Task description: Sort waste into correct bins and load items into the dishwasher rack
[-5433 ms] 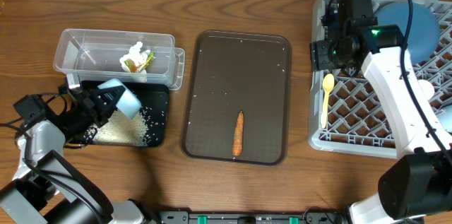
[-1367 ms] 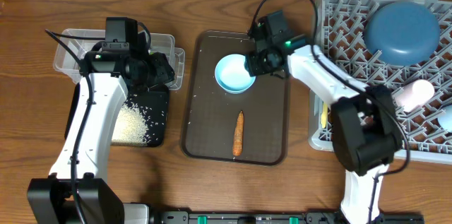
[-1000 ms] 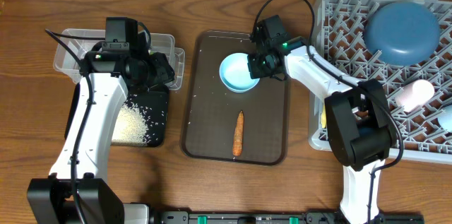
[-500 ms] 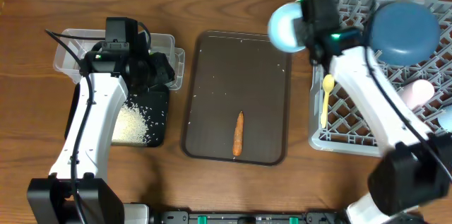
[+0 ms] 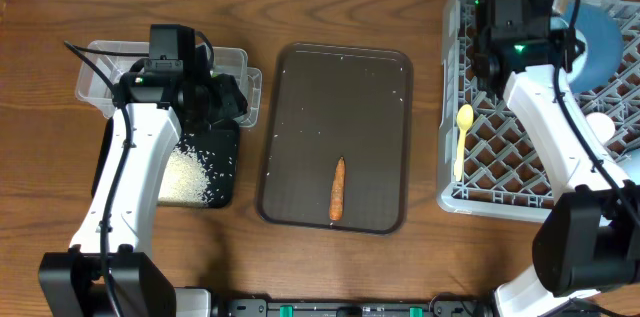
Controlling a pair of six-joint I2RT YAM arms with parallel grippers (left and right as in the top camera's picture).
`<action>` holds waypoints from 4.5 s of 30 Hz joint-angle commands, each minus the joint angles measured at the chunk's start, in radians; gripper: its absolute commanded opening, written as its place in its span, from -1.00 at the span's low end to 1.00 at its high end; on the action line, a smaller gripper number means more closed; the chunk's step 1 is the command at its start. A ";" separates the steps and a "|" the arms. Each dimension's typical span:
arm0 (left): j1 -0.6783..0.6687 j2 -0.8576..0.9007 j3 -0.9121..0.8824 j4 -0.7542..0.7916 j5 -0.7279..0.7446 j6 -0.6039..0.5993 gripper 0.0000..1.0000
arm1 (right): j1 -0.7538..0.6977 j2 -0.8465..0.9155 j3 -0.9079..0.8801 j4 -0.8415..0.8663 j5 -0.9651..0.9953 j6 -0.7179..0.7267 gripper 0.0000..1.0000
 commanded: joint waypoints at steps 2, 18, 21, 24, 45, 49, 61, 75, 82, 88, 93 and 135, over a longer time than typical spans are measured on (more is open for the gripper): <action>0.003 -0.003 0.005 -0.001 -0.010 0.006 0.11 | -0.018 0.012 -0.073 -0.001 0.095 0.037 -0.98; 0.003 -0.003 0.005 -0.002 -0.010 0.006 0.11 | 0.031 0.012 -0.188 0.018 -0.091 0.114 -0.97; 0.003 -0.003 0.005 -0.002 -0.010 0.006 0.11 | 0.041 0.012 -0.188 0.018 -0.131 0.114 -0.97; 0.003 -0.003 0.005 -0.002 -0.010 0.006 0.11 | 0.043 0.012 -0.188 0.006 -0.174 0.113 -0.97; 0.003 -0.003 0.005 -0.002 -0.010 0.006 0.11 | 0.043 0.012 -0.188 0.111 0.061 -0.106 -0.97; 0.003 -0.003 0.005 -0.002 -0.010 0.006 0.11 | 0.043 0.012 -0.188 0.113 0.019 -0.115 -0.97; 0.003 -0.003 0.005 -0.002 -0.010 0.006 0.11 | 0.035 0.012 -0.188 0.224 0.030 -0.251 -0.97; 0.003 -0.003 0.005 -0.002 -0.010 0.006 0.11 | 0.003 0.012 -0.189 0.215 0.048 -0.299 -0.97; 0.003 -0.003 0.005 -0.003 -0.010 0.006 0.11 | 0.011 0.062 -0.216 0.206 0.051 -0.298 -0.97; 0.003 -0.003 0.005 -0.006 -0.010 0.006 0.11 | 0.034 0.100 -0.216 0.224 0.086 -0.267 -0.97; 0.003 -0.003 0.005 -0.006 -0.010 0.006 0.11 | 0.069 0.100 -0.216 0.235 0.086 -0.268 -0.85; -0.010 -0.001 0.005 -0.006 -0.010 0.022 0.14 | 0.143 -0.205 -0.211 0.105 -1.048 0.002 0.67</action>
